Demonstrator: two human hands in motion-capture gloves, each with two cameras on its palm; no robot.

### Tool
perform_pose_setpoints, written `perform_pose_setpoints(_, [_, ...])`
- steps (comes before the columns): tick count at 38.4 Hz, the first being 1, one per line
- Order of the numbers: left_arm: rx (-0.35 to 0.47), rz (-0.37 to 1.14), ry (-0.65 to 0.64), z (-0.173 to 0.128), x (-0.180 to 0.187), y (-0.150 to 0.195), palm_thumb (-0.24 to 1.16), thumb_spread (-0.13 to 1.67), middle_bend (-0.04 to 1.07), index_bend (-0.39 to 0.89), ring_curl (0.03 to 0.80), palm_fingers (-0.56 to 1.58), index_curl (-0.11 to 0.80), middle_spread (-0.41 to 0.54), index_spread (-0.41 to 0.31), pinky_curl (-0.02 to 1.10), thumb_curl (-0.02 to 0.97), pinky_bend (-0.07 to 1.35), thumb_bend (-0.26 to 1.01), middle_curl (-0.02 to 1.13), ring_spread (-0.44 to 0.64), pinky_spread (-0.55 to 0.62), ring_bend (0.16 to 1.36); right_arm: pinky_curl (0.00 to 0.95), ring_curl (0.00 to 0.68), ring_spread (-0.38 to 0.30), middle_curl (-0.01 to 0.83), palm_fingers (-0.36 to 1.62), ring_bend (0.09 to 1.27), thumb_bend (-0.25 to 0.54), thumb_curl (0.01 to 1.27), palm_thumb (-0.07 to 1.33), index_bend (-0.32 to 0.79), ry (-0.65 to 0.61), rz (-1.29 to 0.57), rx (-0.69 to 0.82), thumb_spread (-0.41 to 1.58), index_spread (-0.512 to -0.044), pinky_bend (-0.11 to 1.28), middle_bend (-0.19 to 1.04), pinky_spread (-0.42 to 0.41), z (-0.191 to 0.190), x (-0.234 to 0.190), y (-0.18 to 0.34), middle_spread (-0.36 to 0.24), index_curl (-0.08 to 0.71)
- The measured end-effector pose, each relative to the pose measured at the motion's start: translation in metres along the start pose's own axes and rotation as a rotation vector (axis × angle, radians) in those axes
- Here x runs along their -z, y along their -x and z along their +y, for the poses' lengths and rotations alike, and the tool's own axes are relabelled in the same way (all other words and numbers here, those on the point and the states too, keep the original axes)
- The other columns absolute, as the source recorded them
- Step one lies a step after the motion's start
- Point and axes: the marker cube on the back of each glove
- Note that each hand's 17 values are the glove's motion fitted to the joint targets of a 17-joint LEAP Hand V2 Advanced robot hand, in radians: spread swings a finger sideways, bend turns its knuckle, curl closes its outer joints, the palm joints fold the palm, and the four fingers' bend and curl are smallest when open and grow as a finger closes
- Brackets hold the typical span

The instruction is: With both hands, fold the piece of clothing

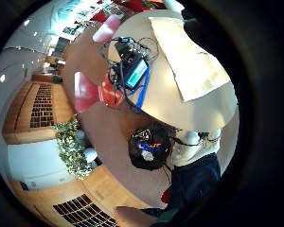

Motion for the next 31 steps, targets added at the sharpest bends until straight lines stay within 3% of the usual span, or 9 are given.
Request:
perform_pose_setpoints(6, [0.006,-0.023,-0.002,0.000,0.000,0.001,0.19,0.79,0.18,0.25,0.148,0.49,0.152,0.022,-0.074,0.14,0.062,0.27,0.12,0.13,0.12,0.12,0.41,0.158,0.140,-0.026,0.121,0.45,0.33,0.211,0.06,0.30,0.18,-0.017,-0.031,-0.006,0.81,-0.255,0.36,0.22,0.080,0.000,-0.001,-0.007,-0.043,0.142])
perform_pose_setpoints(13, [0.004,-0.022,0.019,-0.003,-0.006,0.007,0.19,1.05,0.17,0.23,0.189,0.47,0.220,0.027,-0.090,0.19,0.102,0.26,0.10,0.18,0.14,0.13,0.42,0.206,0.183,-0.032,0.181,0.46,0.33,0.215,0.10,0.31,0.17,-0.007,-0.036,-0.005,1.10,-0.306,0.36,0.21,0.090,-0.002,0.003,-0.015,-0.045,0.195])
perform_pose_setpoints(21, [0.006,-0.035,0.021,-0.016,0.000,0.013,0.24,1.16,0.16,0.21,0.216,0.45,0.276,0.029,-0.101,0.23,0.155,0.26,0.09,0.21,0.16,0.14,0.42,0.246,0.219,-0.065,0.235,0.51,0.35,0.199,0.13,0.31,0.14,0.017,-0.088,-0.055,1.26,-0.326,0.38,0.21,0.063,-0.013,0.019,-0.025,-0.073,0.220])
perform_pose_setpoints(31, [-0.048,0.024,0.041,-0.036,-0.006,0.003,0.30,1.14,0.14,0.13,0.251,0.37,0.295,0.048,-0.102,0.28,0.219,0.31,0.06,0.23,0.16,0.14,0.47,0.292,0.265,-0.079,0.272,0.50,0.40,0.156,0.17,0.32,0.12,0.082,-0.062,-0.060,1.30,-0.333,0.41,0.18,0.037,-0.030,0.011,-0.006,-0.080,0.230])
